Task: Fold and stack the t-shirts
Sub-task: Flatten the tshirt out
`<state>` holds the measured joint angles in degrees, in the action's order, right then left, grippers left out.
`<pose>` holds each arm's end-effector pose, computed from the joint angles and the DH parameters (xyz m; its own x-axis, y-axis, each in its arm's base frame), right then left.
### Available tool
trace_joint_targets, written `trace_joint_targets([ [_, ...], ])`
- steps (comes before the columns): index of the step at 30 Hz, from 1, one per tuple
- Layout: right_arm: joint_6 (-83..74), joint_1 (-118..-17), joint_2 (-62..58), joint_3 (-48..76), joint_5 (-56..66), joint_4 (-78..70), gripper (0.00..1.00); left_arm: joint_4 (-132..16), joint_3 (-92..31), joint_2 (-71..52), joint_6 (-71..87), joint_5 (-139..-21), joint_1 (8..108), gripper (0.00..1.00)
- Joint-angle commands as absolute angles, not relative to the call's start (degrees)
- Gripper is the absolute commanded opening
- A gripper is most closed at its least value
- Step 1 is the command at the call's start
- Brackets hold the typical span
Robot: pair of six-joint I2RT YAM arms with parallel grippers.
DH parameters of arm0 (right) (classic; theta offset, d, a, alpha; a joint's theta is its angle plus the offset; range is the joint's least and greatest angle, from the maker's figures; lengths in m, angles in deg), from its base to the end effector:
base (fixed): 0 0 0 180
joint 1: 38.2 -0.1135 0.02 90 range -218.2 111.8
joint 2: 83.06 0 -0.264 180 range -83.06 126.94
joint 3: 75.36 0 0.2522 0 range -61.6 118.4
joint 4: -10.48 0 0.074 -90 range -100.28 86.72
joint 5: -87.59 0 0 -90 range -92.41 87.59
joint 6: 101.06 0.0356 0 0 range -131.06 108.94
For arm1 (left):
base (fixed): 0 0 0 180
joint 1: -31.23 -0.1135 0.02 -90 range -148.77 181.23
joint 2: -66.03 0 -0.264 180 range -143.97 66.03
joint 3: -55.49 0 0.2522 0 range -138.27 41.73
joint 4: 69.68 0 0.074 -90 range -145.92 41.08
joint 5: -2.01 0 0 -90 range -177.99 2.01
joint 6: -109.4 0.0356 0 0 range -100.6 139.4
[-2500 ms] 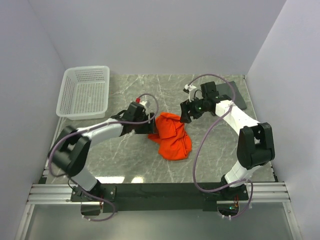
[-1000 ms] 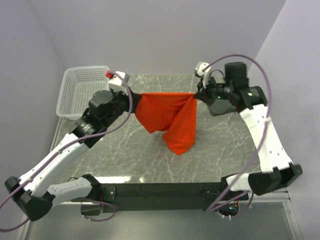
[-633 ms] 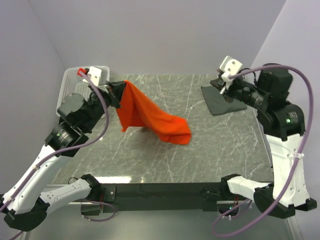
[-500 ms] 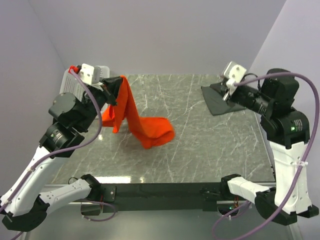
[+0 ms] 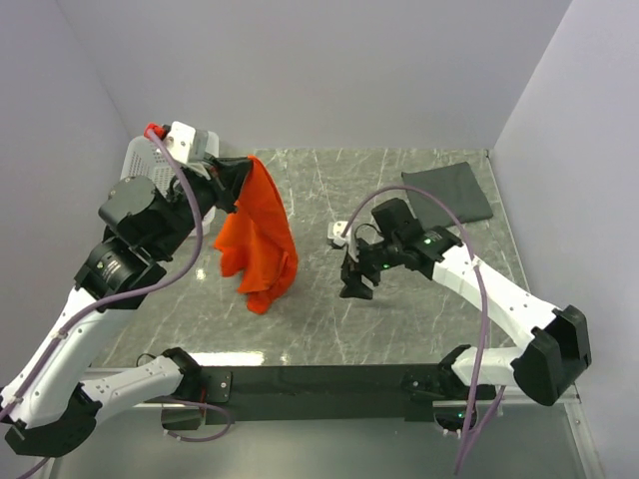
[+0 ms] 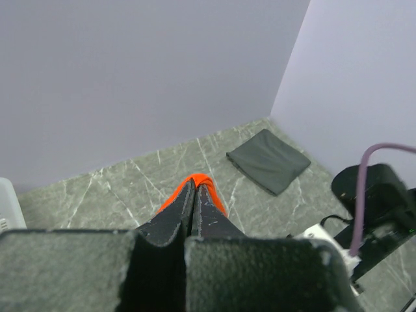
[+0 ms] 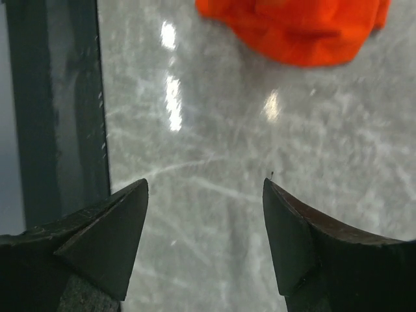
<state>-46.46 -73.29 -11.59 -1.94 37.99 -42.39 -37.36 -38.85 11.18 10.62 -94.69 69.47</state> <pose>0.1928 0.1637 0.2939 -0.0705 -0.5887 -0.8053 -0.9973 0.0580 0.0449 0.1370 -0.1027 0.5034 0.0169 -0.2064 -0.9783 0.5326 0.8299 -0.1658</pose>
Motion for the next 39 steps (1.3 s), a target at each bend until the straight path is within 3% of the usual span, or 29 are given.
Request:
trace_joint_targets([
  [1,-43.41,-75.81,-10.48,-0.51,35.13,-26.51,0.78,-39.49,-43.00,13.38,7.54,-93.44,69.47,0.01],
  [17,-27.32,-82.05,8.08,4.93,34.33,-12.16,0.78,-35.18,-50.91,12.59,2.00,-92.38,69.47,0.01],
  [24,-21.08,-85.66,13.96,9.41,23.00,-10.56,0.77,-33.60,-51.43,14.08,1.38,-92.83,69.55,0.01],
  [30,-39.05,-82.68,13.19,15.13,32.20,-26.28,0.70,-30.70,-52.76,15.49,2.17,-94.06,69.47,0.01],
  [39,-43.66,-82.15,16.34,13.63,28.18,-22.62,0.71,-30.88,-50.64,17.43,1.12,-92.92,69.47,0.01],
])
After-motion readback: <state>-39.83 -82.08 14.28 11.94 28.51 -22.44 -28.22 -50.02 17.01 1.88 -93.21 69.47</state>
